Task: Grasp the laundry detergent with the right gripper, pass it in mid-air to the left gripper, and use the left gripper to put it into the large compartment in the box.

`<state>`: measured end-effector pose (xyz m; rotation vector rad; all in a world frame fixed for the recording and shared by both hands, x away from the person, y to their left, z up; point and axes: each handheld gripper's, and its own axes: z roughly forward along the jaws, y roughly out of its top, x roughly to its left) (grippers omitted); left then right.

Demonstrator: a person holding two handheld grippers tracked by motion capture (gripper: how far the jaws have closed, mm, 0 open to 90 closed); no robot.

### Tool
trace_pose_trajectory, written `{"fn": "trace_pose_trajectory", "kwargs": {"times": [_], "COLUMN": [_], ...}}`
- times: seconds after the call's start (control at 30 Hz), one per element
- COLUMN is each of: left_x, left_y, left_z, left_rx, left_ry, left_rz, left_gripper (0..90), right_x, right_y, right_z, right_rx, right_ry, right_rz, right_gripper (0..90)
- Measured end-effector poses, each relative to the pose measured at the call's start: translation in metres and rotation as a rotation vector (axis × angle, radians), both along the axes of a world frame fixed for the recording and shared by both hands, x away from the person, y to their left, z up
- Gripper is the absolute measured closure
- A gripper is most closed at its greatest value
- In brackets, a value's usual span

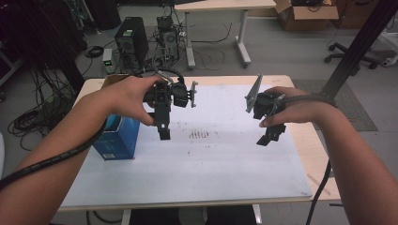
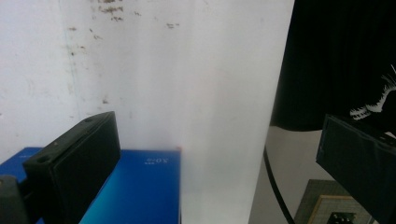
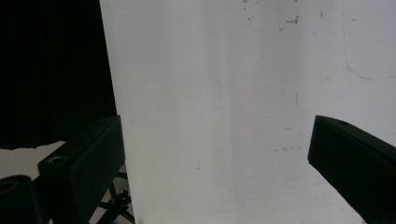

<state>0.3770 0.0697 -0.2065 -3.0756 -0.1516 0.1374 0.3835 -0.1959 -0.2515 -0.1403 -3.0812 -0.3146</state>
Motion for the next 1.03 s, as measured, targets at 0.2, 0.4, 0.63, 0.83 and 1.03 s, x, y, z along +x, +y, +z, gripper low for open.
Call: {"fn": "trace_pose_trajectory", "kwargs": {"times": [0.2,0.4,0.63,0.83,1.03], "left_x": [0.004,0.006,0.007,0.007,0.005], "left_y": [0.001,0.001,0.0,-0.001,-0.001], "left_z": [0.003,0.001,0.0,-0.002,-0.002], "left_rx": [-0.017,-0.016,-0.026,-0.023,-0.027], "left_ry": [-0.003,-0.001,0.0,-0.004,-0.004], "left_rz": [0.0,0.002,0.003,0.002,-0.002], "left_gripper": [0.2,0.2,0.2,0.2,0.2], "right_x": [0.008,0.012,0.013,0.013,0.011], "right_y": [-0.001,-0.003,-0.002,0.002,0.002], "right_z": [-0.001,-0.002,-0.001,-0.001,-0.001], "right_rx": [-0.002,-0.006,-0.01,-0.014,0.028], "right_ry": [0.004,-0.004,-0.002,-0.002,0.001], "right_rz": [-0.005,-0.012,-0.012,-0.01,-0.02], "right_gripper": [4.0,3.9,3.9,4.0,3.8]}}
